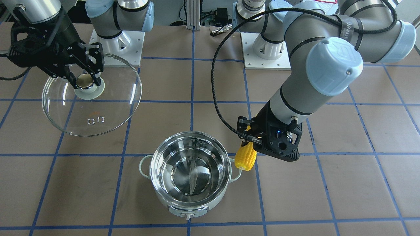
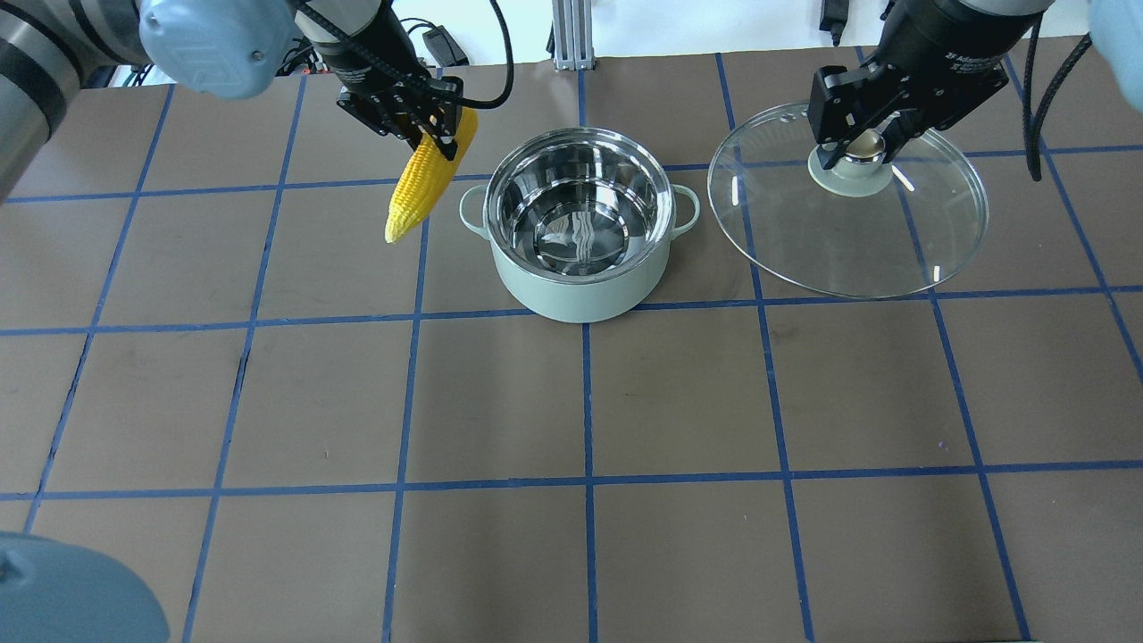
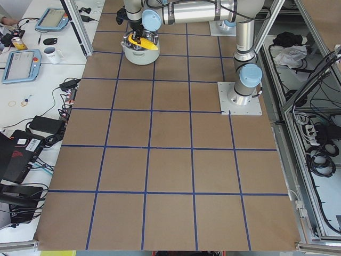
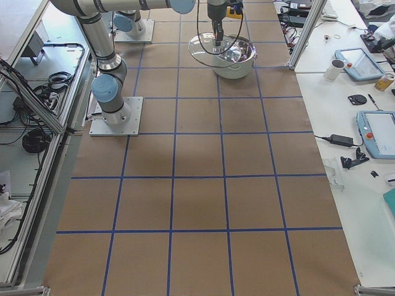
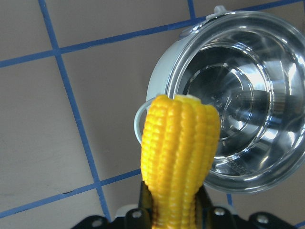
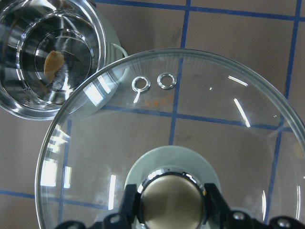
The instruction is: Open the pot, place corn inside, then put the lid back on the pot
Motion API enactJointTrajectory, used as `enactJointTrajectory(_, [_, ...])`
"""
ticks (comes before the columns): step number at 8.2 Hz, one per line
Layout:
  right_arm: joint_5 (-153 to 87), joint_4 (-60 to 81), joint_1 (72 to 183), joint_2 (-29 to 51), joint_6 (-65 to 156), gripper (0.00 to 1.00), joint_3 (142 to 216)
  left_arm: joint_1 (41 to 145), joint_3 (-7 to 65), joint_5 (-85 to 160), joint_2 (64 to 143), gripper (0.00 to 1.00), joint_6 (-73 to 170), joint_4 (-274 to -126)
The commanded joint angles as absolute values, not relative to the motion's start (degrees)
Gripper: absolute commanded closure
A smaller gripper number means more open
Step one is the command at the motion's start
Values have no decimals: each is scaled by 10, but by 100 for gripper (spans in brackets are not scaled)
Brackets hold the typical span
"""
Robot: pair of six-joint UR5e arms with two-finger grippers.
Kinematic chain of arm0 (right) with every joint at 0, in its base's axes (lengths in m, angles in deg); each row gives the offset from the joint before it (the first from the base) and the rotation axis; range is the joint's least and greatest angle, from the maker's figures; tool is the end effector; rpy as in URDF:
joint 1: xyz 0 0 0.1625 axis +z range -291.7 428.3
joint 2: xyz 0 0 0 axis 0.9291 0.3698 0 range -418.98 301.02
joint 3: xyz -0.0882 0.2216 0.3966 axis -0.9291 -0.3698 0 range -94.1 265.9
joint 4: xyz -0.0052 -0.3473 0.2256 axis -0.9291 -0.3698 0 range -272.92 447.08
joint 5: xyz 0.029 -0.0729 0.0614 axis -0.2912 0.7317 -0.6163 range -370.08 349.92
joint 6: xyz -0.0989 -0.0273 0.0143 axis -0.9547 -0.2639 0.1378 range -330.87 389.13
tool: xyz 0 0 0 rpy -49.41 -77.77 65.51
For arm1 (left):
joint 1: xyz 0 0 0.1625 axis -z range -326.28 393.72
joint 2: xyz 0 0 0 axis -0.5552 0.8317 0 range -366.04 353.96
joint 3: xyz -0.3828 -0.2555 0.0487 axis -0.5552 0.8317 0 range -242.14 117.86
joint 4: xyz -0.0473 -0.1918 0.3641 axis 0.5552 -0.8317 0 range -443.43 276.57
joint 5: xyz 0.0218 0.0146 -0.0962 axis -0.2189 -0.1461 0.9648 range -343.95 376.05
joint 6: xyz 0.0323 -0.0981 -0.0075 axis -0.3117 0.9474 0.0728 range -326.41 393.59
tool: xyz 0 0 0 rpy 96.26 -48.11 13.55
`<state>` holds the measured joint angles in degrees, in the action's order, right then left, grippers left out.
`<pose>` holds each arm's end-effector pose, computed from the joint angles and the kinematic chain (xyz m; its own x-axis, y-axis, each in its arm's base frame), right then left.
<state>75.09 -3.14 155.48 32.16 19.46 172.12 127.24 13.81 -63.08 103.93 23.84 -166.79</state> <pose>0.1177 -0.4963 0.5649 -0.9897 -0.1263 -0.0676 -0.1191 0.9876 -0.1023 -0.1923 -0.6386 0.4567 -0.9555 0.2307 0.1837 0.2264 0.9730 -0.0446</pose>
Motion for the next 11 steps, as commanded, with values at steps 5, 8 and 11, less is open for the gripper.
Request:
enactJointTrajectory(5, [751, -33, 1555, 322, 194, 73, 1721, 1370, -10, -635, 1172, 100, 485, -1664])
enactJointTrajectory(8, [751, -32, 1555, 322, 194, 74, 1721, 1387, -29, -634, 1222, 100, 516, -1662])
enactJointTrajectory(11, [751, -33, 1555, 322, 194, 75, 1721, 1388, -25, -652, 1237, 100, 518, -1662])
